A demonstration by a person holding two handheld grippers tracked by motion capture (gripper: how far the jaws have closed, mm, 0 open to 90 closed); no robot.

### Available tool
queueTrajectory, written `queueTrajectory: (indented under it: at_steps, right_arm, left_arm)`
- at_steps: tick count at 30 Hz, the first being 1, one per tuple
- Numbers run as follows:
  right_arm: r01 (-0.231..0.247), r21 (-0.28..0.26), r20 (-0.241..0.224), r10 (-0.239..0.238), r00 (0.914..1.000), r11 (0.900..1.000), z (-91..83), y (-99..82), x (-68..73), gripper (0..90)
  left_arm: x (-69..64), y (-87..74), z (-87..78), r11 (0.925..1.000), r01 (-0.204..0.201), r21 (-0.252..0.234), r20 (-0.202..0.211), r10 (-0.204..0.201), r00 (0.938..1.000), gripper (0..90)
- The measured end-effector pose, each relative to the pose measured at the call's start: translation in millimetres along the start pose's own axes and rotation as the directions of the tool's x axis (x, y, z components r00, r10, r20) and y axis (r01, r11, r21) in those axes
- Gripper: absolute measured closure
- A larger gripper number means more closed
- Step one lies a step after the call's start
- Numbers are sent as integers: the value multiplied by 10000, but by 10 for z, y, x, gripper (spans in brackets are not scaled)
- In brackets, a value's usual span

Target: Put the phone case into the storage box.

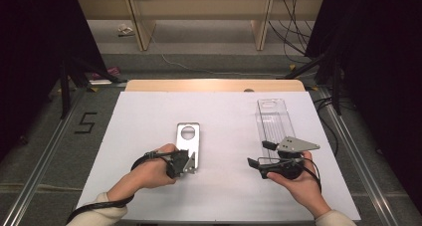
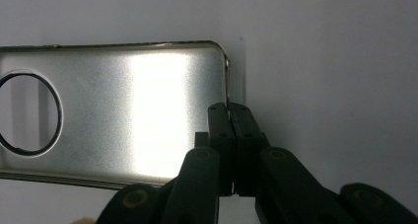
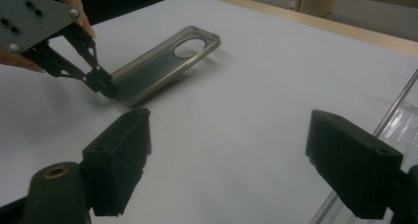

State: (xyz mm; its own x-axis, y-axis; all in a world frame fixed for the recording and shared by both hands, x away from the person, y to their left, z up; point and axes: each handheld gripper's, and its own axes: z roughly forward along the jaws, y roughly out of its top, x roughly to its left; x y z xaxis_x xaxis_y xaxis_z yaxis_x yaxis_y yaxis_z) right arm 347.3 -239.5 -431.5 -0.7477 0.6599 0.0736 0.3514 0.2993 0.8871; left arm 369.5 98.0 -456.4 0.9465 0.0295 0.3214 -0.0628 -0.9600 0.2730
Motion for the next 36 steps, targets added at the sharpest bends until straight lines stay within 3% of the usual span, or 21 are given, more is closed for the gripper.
queueTrajectory:
  at_steps: [10,36]
  right_arm:
    - [5,-13,-73,-5,10000,10000,22,10,19,187]
    - [-224,-270,-142,221,9997,9994,114,101,52,192]
  left_arm:
    - [-24,23,-117,9983,185,-548,-341,-204,9992,885]
    - [-54,90,-213,9962,44,-873,-485,-87,9988,886]
